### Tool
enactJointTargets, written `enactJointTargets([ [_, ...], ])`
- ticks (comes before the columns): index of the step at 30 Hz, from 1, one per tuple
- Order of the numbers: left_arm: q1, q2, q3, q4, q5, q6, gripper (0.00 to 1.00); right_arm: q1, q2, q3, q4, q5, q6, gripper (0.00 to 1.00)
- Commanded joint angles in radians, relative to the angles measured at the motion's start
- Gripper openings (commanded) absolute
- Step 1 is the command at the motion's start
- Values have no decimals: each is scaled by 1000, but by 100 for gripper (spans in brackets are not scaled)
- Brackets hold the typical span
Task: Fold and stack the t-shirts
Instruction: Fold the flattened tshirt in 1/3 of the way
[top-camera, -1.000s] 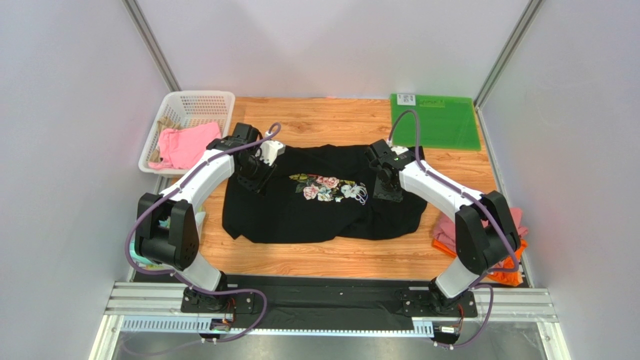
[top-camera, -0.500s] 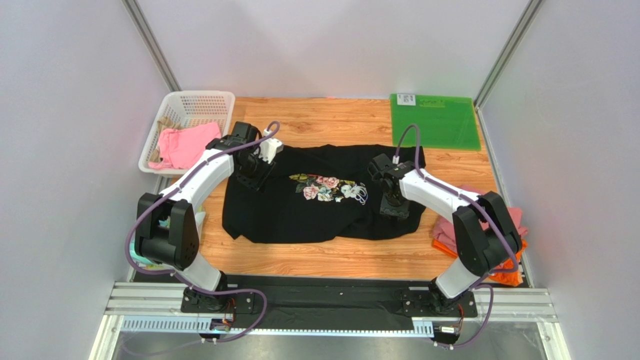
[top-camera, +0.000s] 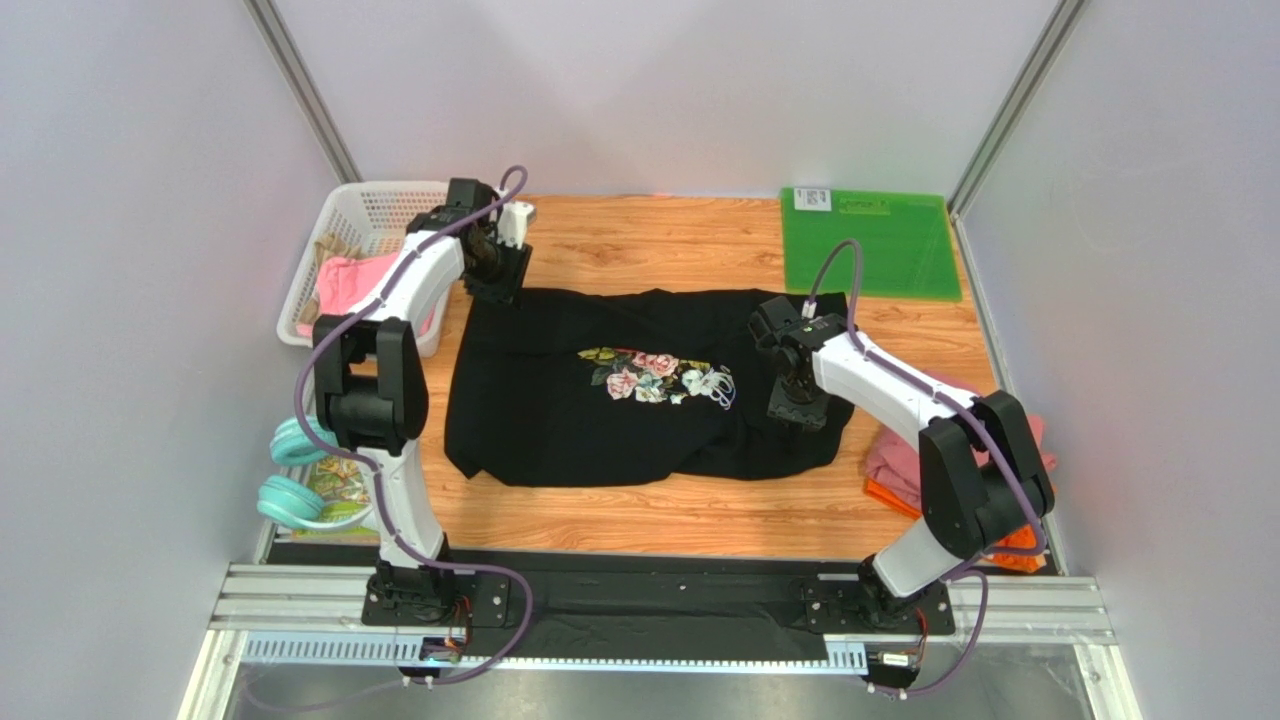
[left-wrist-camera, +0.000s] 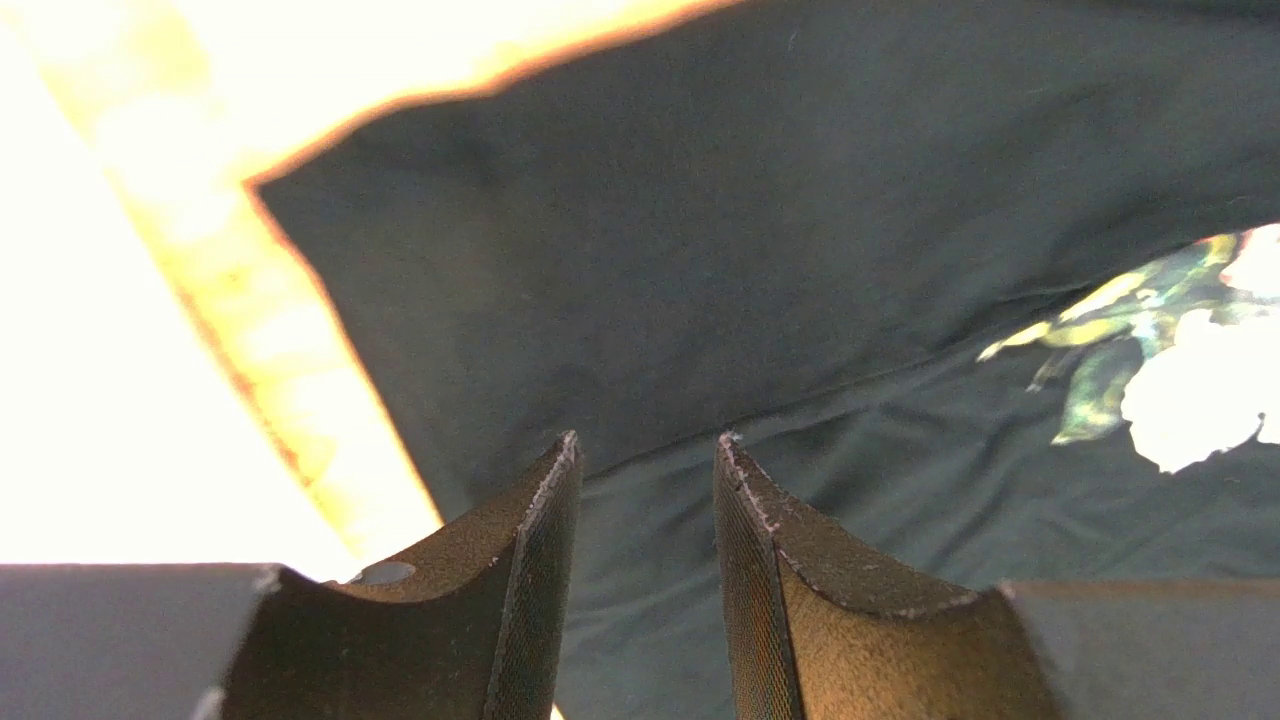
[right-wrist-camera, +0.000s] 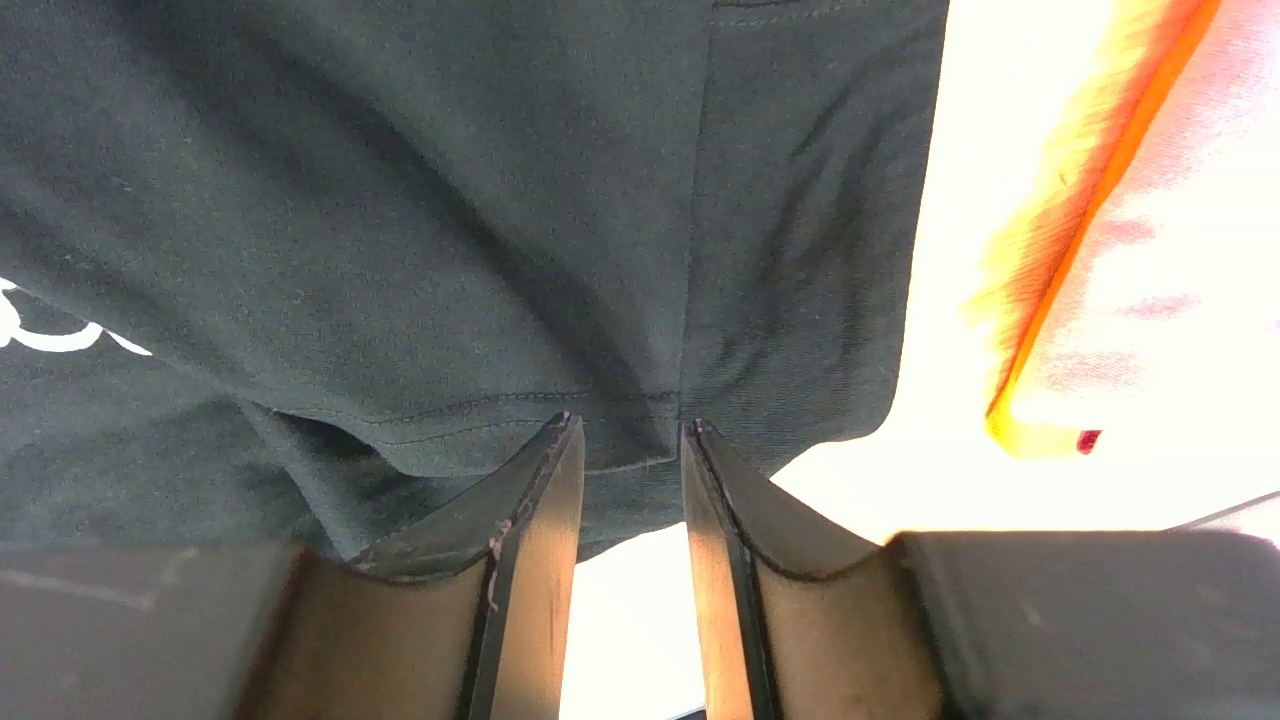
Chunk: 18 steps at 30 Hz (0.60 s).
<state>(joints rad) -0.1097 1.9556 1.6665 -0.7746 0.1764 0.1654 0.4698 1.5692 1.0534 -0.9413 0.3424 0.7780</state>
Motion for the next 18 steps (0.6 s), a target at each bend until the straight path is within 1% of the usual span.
enactJointTargets([
  [1, -1, -1, -109, -16, -17, -12, 45, 0, -34, -16, 22, -5, 21, 35],
  [3, 13, -38, -212, 21, -15, -6, 46, 0, -28, -21, 27, -5, 18, 36],
  [6, 54, -70, -299, 47, 8, -9, 46, 0, -15, -20, 32, -2, 9, 35],
  [9, 100, -92, -330, 63, 23, -10, 46, 0, -14, -20, 35, -5, 7, 35],
  [13, 104, -87, -288, 51, 41, -15, 46, 0, -20, -27, 38, -9, 9, 35],
  [18, 104, -109, -182, -5, 129, -47, 46, 0, -31, -24, 41, -14, 12, 35],
])
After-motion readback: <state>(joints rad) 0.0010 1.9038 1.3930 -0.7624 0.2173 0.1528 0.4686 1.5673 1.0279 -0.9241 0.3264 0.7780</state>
